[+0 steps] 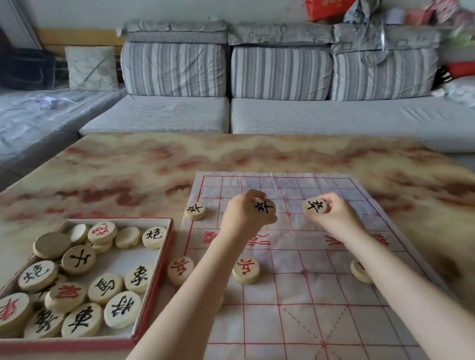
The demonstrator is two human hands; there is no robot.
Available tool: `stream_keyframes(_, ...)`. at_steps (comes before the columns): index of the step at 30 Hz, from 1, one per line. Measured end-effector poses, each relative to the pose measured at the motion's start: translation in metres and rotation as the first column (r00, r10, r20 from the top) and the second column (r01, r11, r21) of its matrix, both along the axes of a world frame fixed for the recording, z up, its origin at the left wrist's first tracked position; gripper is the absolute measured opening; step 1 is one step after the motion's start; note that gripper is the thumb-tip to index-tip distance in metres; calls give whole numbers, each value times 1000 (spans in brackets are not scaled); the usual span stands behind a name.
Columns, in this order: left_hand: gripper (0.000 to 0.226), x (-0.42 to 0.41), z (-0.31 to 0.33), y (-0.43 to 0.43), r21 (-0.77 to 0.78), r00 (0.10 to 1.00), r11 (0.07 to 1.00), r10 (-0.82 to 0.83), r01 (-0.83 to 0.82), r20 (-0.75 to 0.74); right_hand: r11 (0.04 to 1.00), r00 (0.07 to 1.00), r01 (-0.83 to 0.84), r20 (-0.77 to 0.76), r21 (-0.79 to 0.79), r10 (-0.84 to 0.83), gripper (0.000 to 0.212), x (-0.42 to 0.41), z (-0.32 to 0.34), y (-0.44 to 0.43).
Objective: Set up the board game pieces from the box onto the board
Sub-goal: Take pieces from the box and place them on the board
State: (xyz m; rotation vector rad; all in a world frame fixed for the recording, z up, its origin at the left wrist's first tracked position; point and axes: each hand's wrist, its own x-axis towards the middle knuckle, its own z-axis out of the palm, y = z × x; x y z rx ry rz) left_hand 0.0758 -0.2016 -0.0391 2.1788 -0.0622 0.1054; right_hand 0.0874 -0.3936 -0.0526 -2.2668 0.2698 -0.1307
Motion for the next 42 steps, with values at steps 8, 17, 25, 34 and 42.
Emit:
stream_keyframes(8, 47, 31, -22, -48, 136, 1000, 990, 25, -22, -14, 980, 996, 94, 25, -174, -91, 41, 16, -18, -39)
stream_keyframes(17, 53, 46, -34, -61, 200, 998, 979, 50, -44, -25, 942, 995, 95, -4, -323, -101, 45, 27, -20, -52)
stream_keyframes(25, 55, 39, -32, -50, 236, 997, 970, 55, -65, 46, 942, 994, 107, 24, -317, -105, 65, 21, -17, -41)
stream_keyframes(34, 31, -22, 11, 45, 46, 989, 992, 112, -117, 101, 938, 936, -314, 117, -147, 332, 38, -33, 23, 71)
stream_keyframes(42, 33, -82, 18, 159, -1, 956, 957, 290, -290, 48, 798, 795, -596, 76, -92, 602, 35, -70, 25, 183)
